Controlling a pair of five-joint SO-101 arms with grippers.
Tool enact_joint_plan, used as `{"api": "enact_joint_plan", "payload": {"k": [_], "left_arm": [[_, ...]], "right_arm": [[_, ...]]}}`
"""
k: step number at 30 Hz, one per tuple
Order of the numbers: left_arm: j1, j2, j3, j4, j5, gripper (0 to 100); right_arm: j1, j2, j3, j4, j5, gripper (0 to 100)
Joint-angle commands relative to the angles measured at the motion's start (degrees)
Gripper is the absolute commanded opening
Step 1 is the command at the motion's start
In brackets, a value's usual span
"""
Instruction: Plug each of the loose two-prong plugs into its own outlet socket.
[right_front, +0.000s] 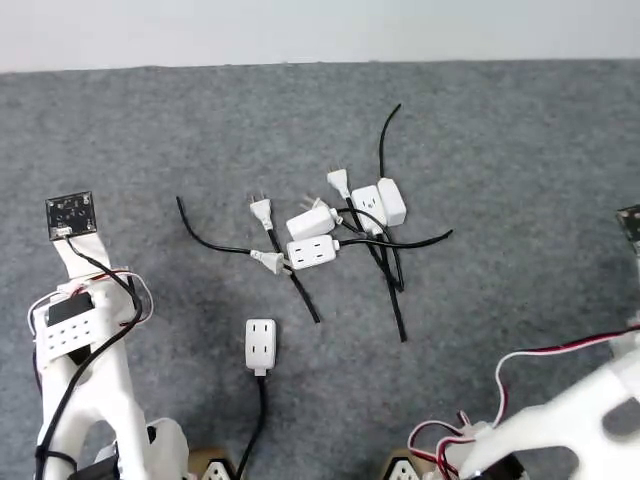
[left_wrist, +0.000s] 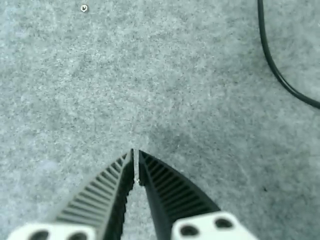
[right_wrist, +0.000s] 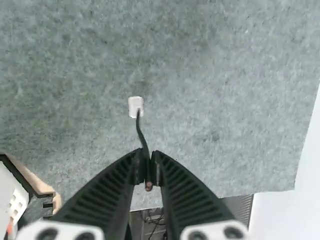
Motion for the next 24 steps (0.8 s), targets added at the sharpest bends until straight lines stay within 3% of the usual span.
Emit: {"api": "enact_joint_plan", "payload": {"k": [1, 7, 18, 24], "left_arm": [[0.44, 0.00, -0.13, -1.49, 0.53, 1], [0.53, 0.00, -0.13, -1.49, 0.53, 1], [0.53, 0.00, -0.13, -1.49, 0.53, 1], [0.53, 0.00, -0.13, -1.49, 0.53, 1]], "right_arm": [[-0.84, 0.66, -3.43, -2.24, -0.62, 0.9], [1.36, 7.69, -3.43, -7.60, -0.35, 0.9], [2.95, 22.81, -3.43, -26.33, -0.35, 1.4], [2.68, 32.04, -3.69, -33.36, -3.96, 16.5]]}}
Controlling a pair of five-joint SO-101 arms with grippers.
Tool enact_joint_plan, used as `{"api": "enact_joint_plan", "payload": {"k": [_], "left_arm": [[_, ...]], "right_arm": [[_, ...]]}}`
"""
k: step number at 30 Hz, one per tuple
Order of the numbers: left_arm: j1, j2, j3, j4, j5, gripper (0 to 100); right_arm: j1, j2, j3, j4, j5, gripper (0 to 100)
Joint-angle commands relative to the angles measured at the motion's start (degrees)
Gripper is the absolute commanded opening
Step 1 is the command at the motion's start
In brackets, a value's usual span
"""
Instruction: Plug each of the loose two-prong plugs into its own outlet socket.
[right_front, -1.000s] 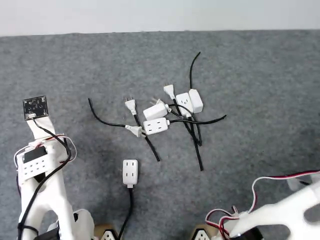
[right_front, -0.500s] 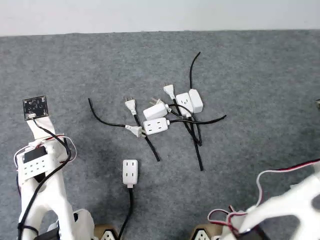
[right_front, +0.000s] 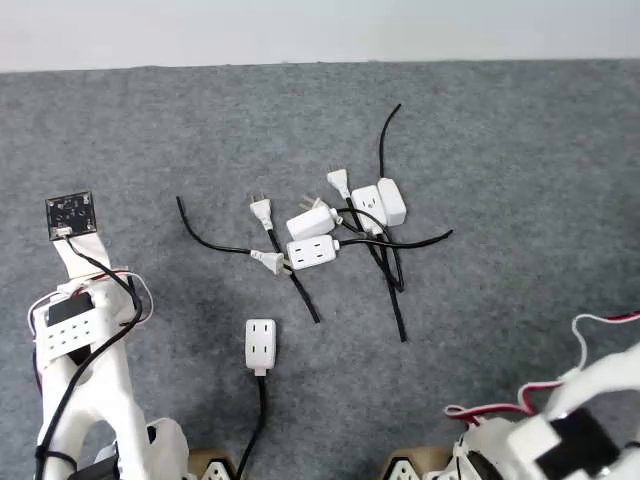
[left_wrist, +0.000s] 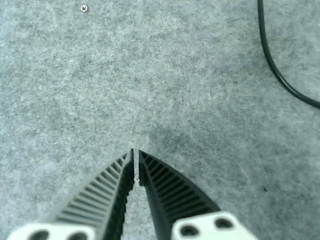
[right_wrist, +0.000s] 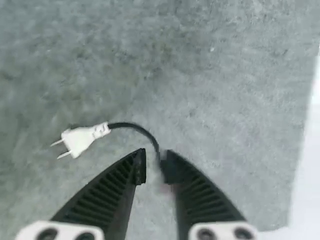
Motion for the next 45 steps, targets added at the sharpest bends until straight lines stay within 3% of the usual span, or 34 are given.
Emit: {"api": "enact_joint_plan", "payload": {"k": [1, 10, 17, 23, 34, 40, 45], "left_arm": [[0.53, 0.00, -0.13, -1.49, 0.53, 1], [0.53, 0.00, -0.04, -1.49, 0.53, 1], [0.53, 0.00, -0.04, -1.49, 0.53, 1], [0.53, 0.00, -0.04, -1.49, 0.53, 1], [0.53, 0.00, -0.04, -1.49, 0.53, 1], [0.53, 0.00, -0.04, -1.49, 0.44, 1], [0.53, 0.00, -0.04, -1.49, 0.44, 1]], "right_arm": [[-0.13, 3.56, -2.81, -4.70, -5.54, 18.4], [-1.63, 4.88, -2.90, -6.73, -24.26, 18.8], [-1.36, 3.74, 1.49, 1.71, -38.07, 18.7], [-0.22, 4.18, 13.80, -7.87, -47.38, 18.7], [-0.13, 4.26, 25.85, -23.69, -48.26, 17.9], [-0.13, 4.35, 25.93, -26.59, -48.26, 1.0], [-0.04, 5.85, 25.93, -27.03, -48.26, 5.4]]}}
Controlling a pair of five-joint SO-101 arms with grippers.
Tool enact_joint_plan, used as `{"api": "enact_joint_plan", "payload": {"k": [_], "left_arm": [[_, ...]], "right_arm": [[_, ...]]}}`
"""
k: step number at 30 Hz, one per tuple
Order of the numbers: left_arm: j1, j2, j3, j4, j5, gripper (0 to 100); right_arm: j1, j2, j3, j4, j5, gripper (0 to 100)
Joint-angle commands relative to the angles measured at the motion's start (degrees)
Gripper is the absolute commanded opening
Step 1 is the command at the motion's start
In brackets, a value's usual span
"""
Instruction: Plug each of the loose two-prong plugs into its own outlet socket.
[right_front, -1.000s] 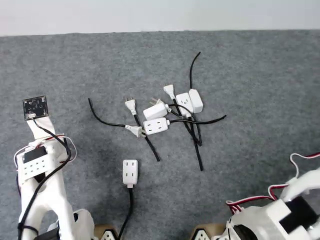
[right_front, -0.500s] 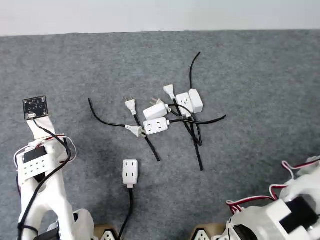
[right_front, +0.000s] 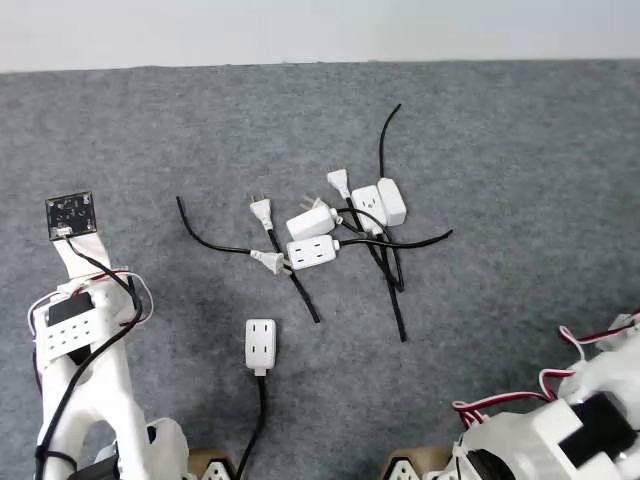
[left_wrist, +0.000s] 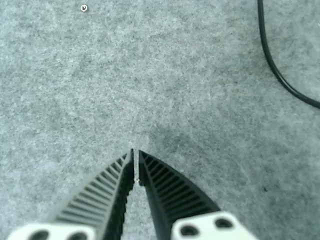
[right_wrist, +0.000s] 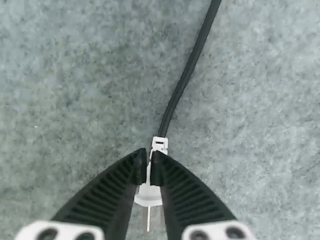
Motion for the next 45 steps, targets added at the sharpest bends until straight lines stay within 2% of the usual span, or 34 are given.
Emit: {"api": "enact_joint_plan", "payload": {"k": [1, 18, 25, 32, 34, 35, 42, 45], "left_arm": [[0.53, 0.00, -0.04, -1.49, 0.44, 1], [0.53, 0.00, -0.04, -1.49, 0.44, 1], [0.53, 0.00, -0.04, -1.49, 0.44, 1], [0.53, 0.00, -0.04, -1.49, 0.44, 1], [0.53, 0.00, -0.04, -1.49, 0.44, 1], [0.53, 0.00, -0.04, -1.49, 0.44, 1], [0.53, 0.00, -0.04, -1.49, 0.44, 1], [0.53, 0.00, -0.04, -1.49, 0.44, 1]], "right_arm": [[1.10, 0.75, -0.44, -1.36, -0.62, 6.0], [1.71, 17.01, -8.44, -2.24, 3.87, 6.9], [-0.40, 17.45, -12.31, 8.31, 8.97, 6.9], [-1.27, 17.54, -12.31, 8.92, 9.14, 6.3], [-1.54, 17.54, -12.22, 10.33, 9.76, 3.2], [-1.80, 17.36, -12.22, 11.12, 11.08, 0.3], [-4.09, 15.87, -13.10, 12.97, 18.29, 0.9], [-5.05, 14.46, -13.36, 15.69, 26.99, 1.5]]}}
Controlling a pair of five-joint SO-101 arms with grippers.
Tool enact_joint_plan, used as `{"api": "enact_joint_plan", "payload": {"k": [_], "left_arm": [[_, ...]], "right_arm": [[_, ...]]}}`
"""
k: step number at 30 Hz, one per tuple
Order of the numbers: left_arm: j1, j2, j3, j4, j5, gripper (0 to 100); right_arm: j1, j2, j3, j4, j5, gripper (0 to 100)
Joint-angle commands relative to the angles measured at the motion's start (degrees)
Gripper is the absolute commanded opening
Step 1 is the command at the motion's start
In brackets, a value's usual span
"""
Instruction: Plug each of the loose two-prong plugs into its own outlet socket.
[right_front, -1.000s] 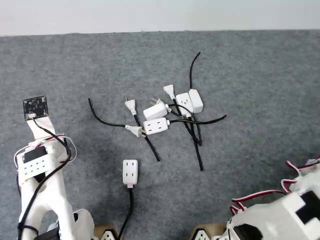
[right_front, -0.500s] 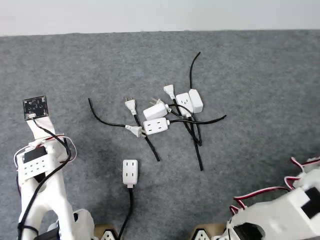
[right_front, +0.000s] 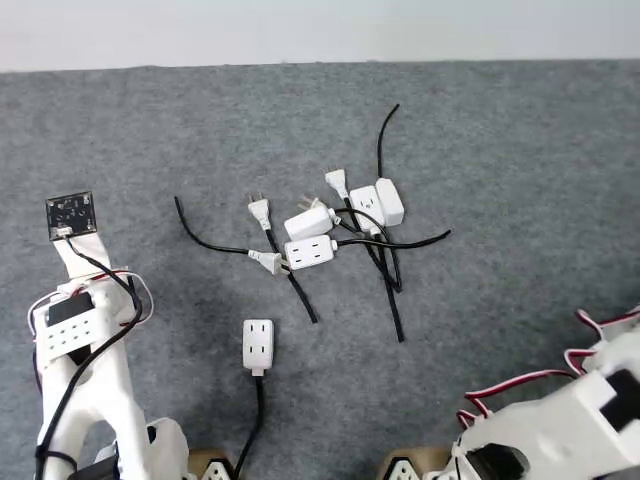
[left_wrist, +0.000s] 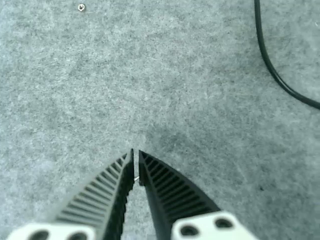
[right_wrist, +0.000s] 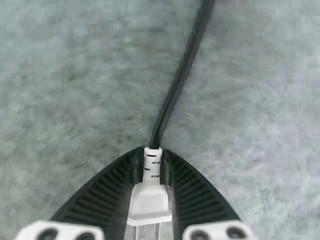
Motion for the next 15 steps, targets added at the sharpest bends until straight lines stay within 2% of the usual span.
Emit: {"api": "enact_joint_plan", "payload": {"k": [1, 6, 12, 15], "left_arm": [[0.53, 0.00, -0.04, -1.49, 0.44, 1], [0.53, 0.00, -0.04, -1.49, 0.44, 1], [0.53, 0.00, -0.04, -1.49, 0.44, 1], [0.53, 0.00, -0.04, -1.49, 0.44, 1]], "right_arm": [[-3.65, -1.36, 0.00, 4.79, 10.99, 2.8], [-4.00, -3.82, -2.46, 7.78, 14.59, 12.6], [-4.09, -5.32, -2.37, 8.92, 15.21, 12.9], [-3.82, -5.32, -2.37, 9.80, 9.32, 12.8]]}}
